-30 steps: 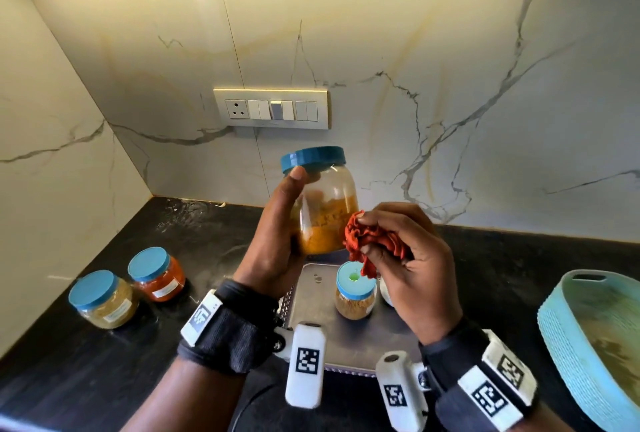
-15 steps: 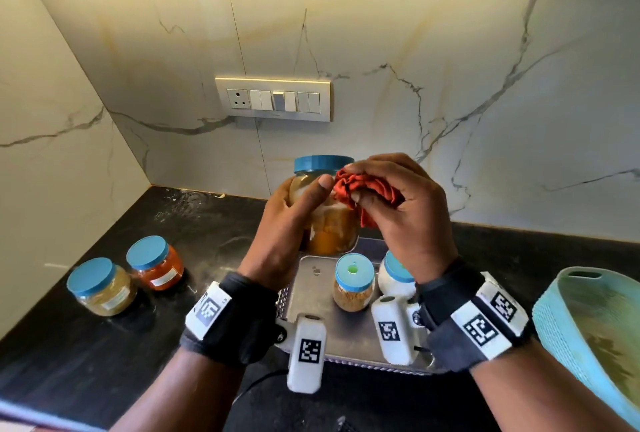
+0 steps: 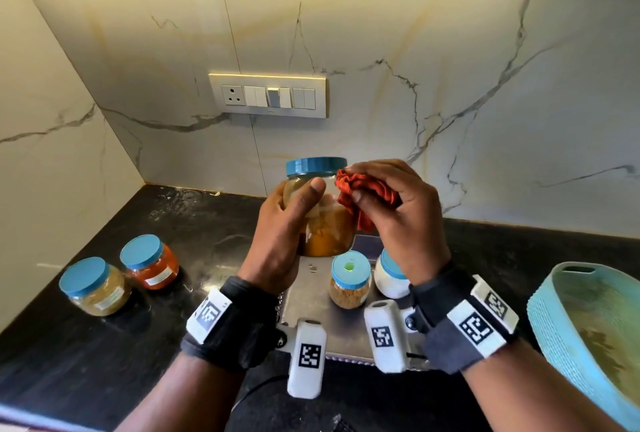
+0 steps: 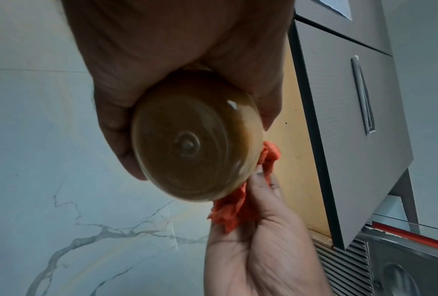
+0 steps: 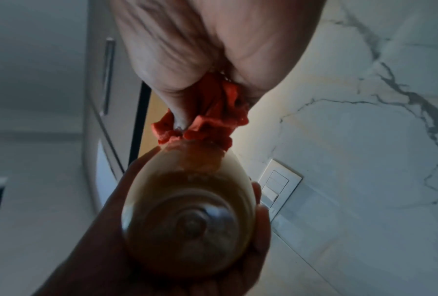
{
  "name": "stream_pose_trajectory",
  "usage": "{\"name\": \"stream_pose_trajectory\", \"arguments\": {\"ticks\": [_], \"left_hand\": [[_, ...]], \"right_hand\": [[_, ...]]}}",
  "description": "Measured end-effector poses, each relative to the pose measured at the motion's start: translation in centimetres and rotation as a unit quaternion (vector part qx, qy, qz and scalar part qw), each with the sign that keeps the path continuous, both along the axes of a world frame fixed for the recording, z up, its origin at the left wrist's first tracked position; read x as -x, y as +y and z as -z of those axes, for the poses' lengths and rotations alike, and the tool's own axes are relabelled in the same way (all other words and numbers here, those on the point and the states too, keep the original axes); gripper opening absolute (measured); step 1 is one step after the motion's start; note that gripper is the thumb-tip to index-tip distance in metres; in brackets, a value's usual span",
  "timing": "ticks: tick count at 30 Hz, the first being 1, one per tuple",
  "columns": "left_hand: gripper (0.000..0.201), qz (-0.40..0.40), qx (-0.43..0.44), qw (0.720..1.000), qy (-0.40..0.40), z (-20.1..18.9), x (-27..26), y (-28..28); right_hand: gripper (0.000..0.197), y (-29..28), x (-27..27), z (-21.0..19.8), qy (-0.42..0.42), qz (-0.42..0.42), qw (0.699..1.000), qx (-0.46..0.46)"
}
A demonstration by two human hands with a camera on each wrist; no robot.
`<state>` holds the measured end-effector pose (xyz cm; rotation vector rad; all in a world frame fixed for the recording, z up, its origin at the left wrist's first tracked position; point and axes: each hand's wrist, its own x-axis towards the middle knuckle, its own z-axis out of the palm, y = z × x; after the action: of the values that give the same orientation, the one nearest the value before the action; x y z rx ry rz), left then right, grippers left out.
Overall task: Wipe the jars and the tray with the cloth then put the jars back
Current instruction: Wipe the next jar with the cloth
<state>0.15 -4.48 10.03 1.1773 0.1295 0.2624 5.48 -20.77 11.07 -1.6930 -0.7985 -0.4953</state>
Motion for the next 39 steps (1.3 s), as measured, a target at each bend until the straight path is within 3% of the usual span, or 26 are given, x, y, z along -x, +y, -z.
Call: {"name": "stream_pose_trajectory", "arguments": {"ticks": [9,15,22,25,29,35,39], "left_hand": [[0.080,-0.014,0.029,0.999,0.017,0.3,-0.2,0.5],[0.074,-0.017,0.009,1.000,0.006,0.7,-0.4,-0.6],[0.078,-0.036,0.061,0.997,-0.006,0.2,-0.7,0.4],[0.075,-0.020,0.056,0.998,-0.002,0.8,-0.6,0.0],[0.092,0.029,0.033,0.999,-0.003,1.1,-0.5,-0.4],[0.105,0.027,0.072,0.997,-0.031,0.1,-0.3,0.4],[0.088,0.007,0.083,0.996,-0.030,-0.1,-0.1,-0.4]], "right_hand": [[0.027,-0.9,3.4,2.9,-0.053,-0.005,0.998,0.043],[0.027,-0.5,0.0,1.1,0.042,-0.007,0.998,-0.047],[0.032,-0.3,3.5,3.3,0.020,-0.014,1.000,-0.009],[0.029,-0.3,2.5,3.1,0.041,-0.017,0.999,-0.029],[0.027,0.3,-0.3,1.7,0.129,-0.039,0.984,-0.119],[0.028,0.3,1.0,2.8,0.152,-0.063,0.980,-0.110],[0.027,0.0,2.0,2.6,0.103,-0.042,0.989,-0.096]]}}
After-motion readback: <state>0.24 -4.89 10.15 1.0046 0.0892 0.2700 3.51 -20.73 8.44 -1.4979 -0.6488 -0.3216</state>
